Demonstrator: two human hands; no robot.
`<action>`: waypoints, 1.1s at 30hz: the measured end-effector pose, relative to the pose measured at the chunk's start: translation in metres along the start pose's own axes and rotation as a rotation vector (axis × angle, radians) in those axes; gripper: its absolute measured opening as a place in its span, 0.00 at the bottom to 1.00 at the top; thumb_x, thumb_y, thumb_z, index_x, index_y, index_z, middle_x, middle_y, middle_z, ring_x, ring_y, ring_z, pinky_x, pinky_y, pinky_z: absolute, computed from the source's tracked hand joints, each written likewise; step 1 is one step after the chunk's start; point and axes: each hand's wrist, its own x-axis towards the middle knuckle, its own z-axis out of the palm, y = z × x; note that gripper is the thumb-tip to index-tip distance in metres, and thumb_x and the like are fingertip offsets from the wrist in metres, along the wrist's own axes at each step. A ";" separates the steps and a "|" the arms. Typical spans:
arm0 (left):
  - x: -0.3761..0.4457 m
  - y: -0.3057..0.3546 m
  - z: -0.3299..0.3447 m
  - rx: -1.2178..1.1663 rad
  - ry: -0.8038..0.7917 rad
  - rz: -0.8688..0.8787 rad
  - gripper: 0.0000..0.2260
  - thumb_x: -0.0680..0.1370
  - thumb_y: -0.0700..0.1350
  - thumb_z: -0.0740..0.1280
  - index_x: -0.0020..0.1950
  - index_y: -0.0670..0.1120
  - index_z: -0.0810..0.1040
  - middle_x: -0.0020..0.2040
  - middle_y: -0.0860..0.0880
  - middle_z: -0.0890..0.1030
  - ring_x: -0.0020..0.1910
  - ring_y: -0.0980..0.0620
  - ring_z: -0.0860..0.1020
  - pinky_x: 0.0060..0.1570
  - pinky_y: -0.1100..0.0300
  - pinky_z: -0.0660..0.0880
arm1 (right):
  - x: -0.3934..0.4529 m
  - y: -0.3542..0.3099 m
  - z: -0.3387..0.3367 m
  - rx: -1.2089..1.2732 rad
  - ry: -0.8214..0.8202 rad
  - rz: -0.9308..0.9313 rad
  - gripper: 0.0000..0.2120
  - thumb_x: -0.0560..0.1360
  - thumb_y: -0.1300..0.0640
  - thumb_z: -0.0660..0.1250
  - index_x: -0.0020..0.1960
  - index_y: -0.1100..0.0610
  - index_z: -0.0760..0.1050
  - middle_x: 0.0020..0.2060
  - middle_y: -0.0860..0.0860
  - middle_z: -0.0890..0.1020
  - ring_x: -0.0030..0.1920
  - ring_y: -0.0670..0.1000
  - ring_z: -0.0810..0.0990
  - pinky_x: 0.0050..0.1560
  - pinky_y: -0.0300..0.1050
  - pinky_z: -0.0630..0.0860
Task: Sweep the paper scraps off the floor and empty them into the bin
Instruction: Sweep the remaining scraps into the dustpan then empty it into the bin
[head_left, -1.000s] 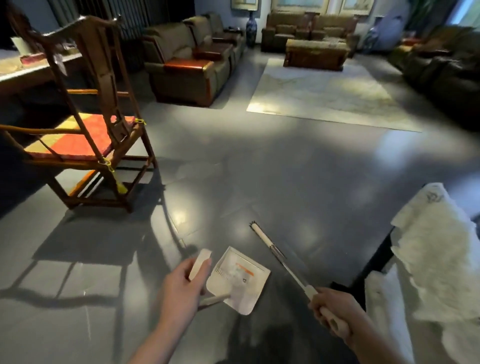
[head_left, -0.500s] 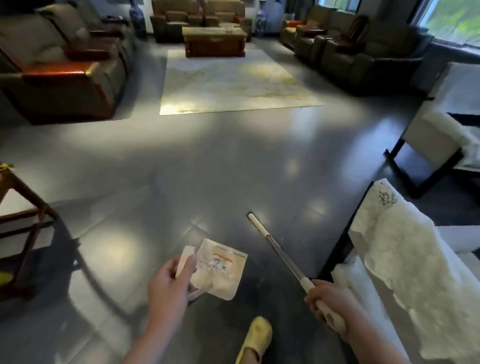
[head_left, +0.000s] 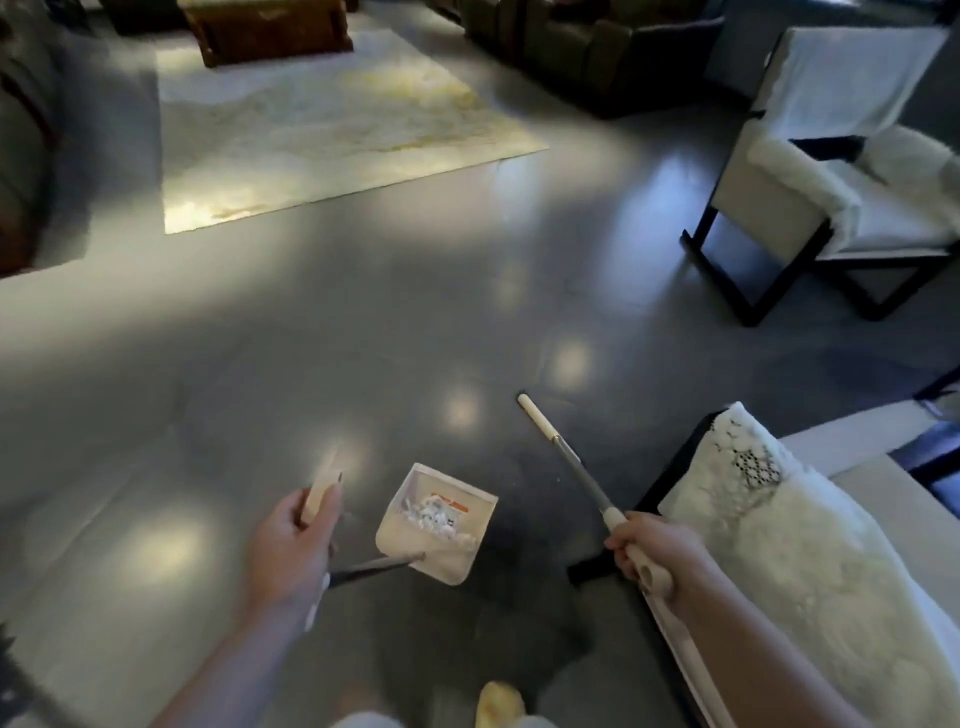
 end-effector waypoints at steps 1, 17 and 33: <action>0.017 0.002 0.007 0.023 -0.027 0.014 0.13 0.80 0.49 0.68 0.40 0.40 0.78 0.31 0.43 0.76 0.33 0.46 0.73 0.33 0.56 0.70 | 0.006 -0.009 0.000 0.033 0.020 0.007 0.07 0.71 0.71 0.66 0.41 0.60 0.78 0.27 0.58 0.75 0.18 0.48 0.71 0.18 0.35 0.67; 0.278 0.018 0.129 0.367 -0.701 0.149 0.21 0.66 0.71 0.63 0.40 0.55 0.81 0.32 0.52 0.81 0.26 0.53 0.75 0.32 0.53 0.73 | 0.114 -0.106 0.085 0.295 0.266 0.246 0.02 0.72 0.69 0.65 0.42 0.65 0.72 0.30 0.59 0.74 0.25 0.50 0.71 0.16 0.33 0.66; 0.364 0.023 0.165 0.467 -0.769 0.262 0.18 0.72 0.66 0.60 0.40 0.52 0.78 0.34 0.50 0.80 0.33 0.46 0.79 0.35 0.50 0.75 | 0.064 -0.107 0.115 0.202 0.014 0.393 0.20 0.71 0.67 0.66 0.59 0.52 0.80 0.36 0.58 0.79 0.24 0.49 0.72 0.18 0.37 0.67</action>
